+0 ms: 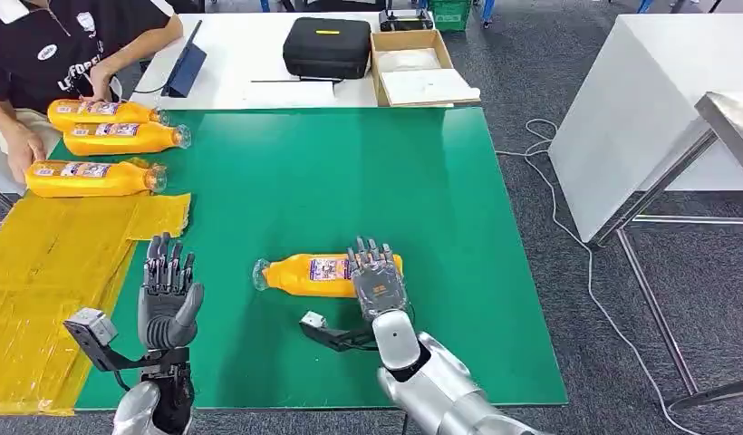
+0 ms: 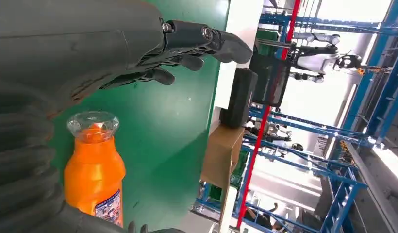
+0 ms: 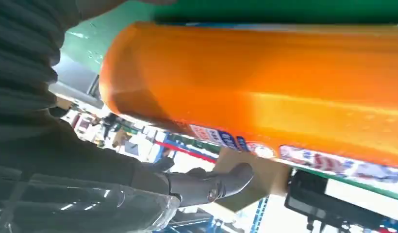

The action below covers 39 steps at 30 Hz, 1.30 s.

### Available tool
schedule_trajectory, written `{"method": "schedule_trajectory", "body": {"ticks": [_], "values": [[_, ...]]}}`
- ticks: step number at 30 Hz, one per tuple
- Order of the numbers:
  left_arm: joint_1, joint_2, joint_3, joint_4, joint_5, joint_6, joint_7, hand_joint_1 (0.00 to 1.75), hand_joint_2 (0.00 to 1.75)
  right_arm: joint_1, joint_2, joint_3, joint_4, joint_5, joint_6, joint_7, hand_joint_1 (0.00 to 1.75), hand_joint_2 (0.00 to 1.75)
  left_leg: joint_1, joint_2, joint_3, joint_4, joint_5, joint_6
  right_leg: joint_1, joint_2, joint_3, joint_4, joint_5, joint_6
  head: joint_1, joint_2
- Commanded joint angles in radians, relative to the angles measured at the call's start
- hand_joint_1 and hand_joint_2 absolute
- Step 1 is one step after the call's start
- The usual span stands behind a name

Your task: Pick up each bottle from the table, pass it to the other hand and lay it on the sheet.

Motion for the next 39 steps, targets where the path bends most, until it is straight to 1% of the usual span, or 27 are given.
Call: {"method": "schedule_trajectory", "body": {"ticks": [1, 4, 6, 9, 10, 11, 15, 16, 18, 19, 20, 22, 24, 27, 29, 31, 32, 39], "values": [[-0.021, 0.011, -0.019, 0.055, 0.007, 0.002, -0.002, 0.00, 1.75, -0.044, -0.003, -0.095, 0.060, -0.103, 0.018, -0.101, 0.00, 1.75, 0.000, -0.002, 0.002, -0.001, 0.000, -0.001, 0.000, -0.002, 0.002, -0.001, -0.001, -0.001, 0.000, 0.000], [-0.038, 0.015, -0.027, 0.076, 0.010, -0.004, 0.000, 0.00, 1.75, -0.064, -0.010, -0.207, 0.062, -0.203, 0.055, -0.163, 0.00, 1.75, 0.000, -0.004, 0.003, -0.001, 0.000, -0.002, 0.000, -0.005, 0.004, -0.001, -0.002, -0.001, 0.000, 0.000], [-0.060, 0.018, -0.032, 0.101, 0.010, -0.008, 0.003, 0.00, 1.75, -0.084, -0.018, -0.291, 0.066, -0.292, 0.103, -0.212, 0.00, 1.75, 0.000, -0.002, 0.002, -0.001, 0.000, -0.001, 0.000, -0.003, 0.002, 0.000, -0.001, -0.001, 0.000, 0.000], [-0.087, 0.020, -0.040, 0.134, 0.007, -0.015, 0.008, 0.00, 1.75, -0.114, -0.033, -0.378, 0.073, -0.377, 0.148, -0.242, 0.00, 1.75, -0.001, -0.006, 0.003, -0.001, 0.001, -0.002, 0.000, -0.006, 0.004, -0.001, -0.001, -0.001, 0.000, 0.000], [-0.092, 0.019, -0.041, 0.138, 0.006, -0.013, 0.008, 0.00, 1.75, -0.119, -0.036, -0.381, 0.073, -0.380, 0.154, -0.246, 0.00, 1.75, -0.001, -0.004, 0.002, -0.001, 0.001, -0.001, -0.001, -0.005, 0.003, -0.001, -0.001, -0.001, 0.000, 0.000], [-0.093, 0.019, -0.042, 0.140, 0.006, -0.012, 0.008, 0.00, 1.75, -0.120, -0.037, -0.382, 0.072, -0.381, 0.155, -0.247, 0.00, 1.75, -0.001, -0.006, 0.002, -0.001, 0.001, -0.002, 0.000, -0.007, 0.004, -0.001, -0.001, -0.001, 0.000, 0.000], [-0.092, 0.019, -0.042, 0.140, 0.006, -0.013, 0.008, 0.00, 1.75, -0.115, -0.033, -0.381, 0.072, -0.380, 0.151, -0.247, 0.00, 1.75, 0.000, -0.002, 0.002, 0.000, 0.000, -0.001, 0.000, -0.002, 0.003, 0.000, 0.000, 0.000, 0.000, 0.000], [-0.093, 0.020, -0.044, 0.141, 0.006, -0.016, 0.009, 0.00, 1.75, -0.117, -0.032, -0.389, 0.075, -0.390, 0.160, -0.244, 0.00, 1.75, 0.000, -0.004, 0.005, -0.001, -0.001, -0.003, 0.000, -0.004, 0.007, -0.001, -0.002, -0.001, 0.000, 0.000], [-0.123, 0.021, -0.057, 0.174, -0.001, -0.027, 0.016, 0.00, 1.75, -0.143, -0.041, -0.426, 0.088, -0.427, 0.192, -0.231, 0.00, 1.75, 0.000, -0.002, 0.002, 0.000, 0.000, -0.001, 0.000, -0.002, 0.002, 0.000, 0.000, 0.000, 0.000, 0.000], [-0.135, 0.020, -0.063, 0.189, -0.003, -0.027, 0.017, 0.00, 1.75, -0.151, -0.046, -0.437, 0.094, -0.439, 0.211, -0.230, 0.00, 1.75, -0.001, -0.003, 0.003, 0.000, 0.000, -0.002, -0.001, -0.003, 0.004, 0.000, -0.001, -0.001, 0.000, 0.000], [-0.153, 0.021, -0.072, 0.214, -0.006, -0.028, 0.016, 0.00, 1.75, -0.155, -0.055, -0.454, 0.094, -0.455, 0.223, -0.232, 0.00, 1.75, -0.001, -0.004, 0.001, 0.000, 0.001, -0.001, -0.001, -0.004, 0.002, 0.000, -0.001, -0.001, 0.000, 0.000], [-0.166, 0.021, -0.080, 0.234, -0.007, -0.026, 0.013, 0.00, 1.75, -0.155, -0.066, -0.452, 0.093, -0.447, 0.211, -0.225, 0.00, 1.75, -0.001, -0.005, 0.001, 0.000, 0.001, -0.001, -0.001, -0.005, 0.002, 0.000, -0.001, -0.001, 0.000, 0.000], [-0.174, 0.024, -0.084, 0.248, -0.007, -0.024, 0.009, 0.00, 1.75, -0.155, -0.071, -0.425, 0.094, -0.407, 0.190, -0.196, 0.00, 1.75, -0.001, -0.005, 0.002, 0.000, 0.001, -0.001, -0.001, -0.005, 0.003, 0.000, -0.001, -0.001, 0.000, 0.000], [-0.176, 0.027, -0.085, 0.253, -0.006, -0.024, 0.007, 0.00, 1.75, -0.153, -0.066, -0.408, 0.093, -0.385, 0.182, -0.178, 0.00, 1.75, 0.000, -0.002, 0.001, 0.000, 0.001, -0.001, -0.001, -0.003, 0.002, 0.000, 0.000, 0.000, 0.000, 0.000], [-0.176, 0.029, -0.087, 0.255, -0.005, -0.024, 0.004, 0.00, 1.75, -0.156, -0.064, -0.380, 0.098, -0.346, 0.182, -0.149, 0.00, 1.75, 0.000, -0.003, 0.003, 0.000, 0.000, -0.002, 0.000, -0.004, 0.004, -0.001, -0.001, -0.001, 0.000, 0.000], [-0.178, 0.028, -0.091, 0.261, -0.004, -0.019, 0.003, 0.00, 1.75, -0.153, -0.060, -0.346, 0.102, -0.301, 0.183, -0.124, 0.00, 1.75, -0.001, -0.002, 0.001, 0.000, 0.000, -0.001, -0.001, -0.002, 0.002, 0.000, 0.000, 0.000, 0.000, 0.000], [-0.179, 0.028, -0.093, 0.265, -0.005, -0.014, 0.001, 0.00, 1.75, -0.150, -0.058, -0.319, 0.107, -0.261, 0.184, -0.099, 0.00, 1.75, 0.000, -0.002, 0.003, 0.000, 0.000, -0.002, 0.000, -0.003, 0.004, 0.000, -0.001, -0.001, 0.000, 0.000], [-0.178, 0.028, -0.093, 0.265, -0.005, -0.014, 0.001, 0.00, 1.75, -0.147, -0.056, -0.317, 0.107, -0.259, 0.183, -0.097, 0.00, 1.75, 0.000, -0.003, 0.003, 0.000, 0.000, -0.002, 0.000, -0.003, 0.003, 0.000, -0.001, -0.001, 0.000, 0.000]]}}
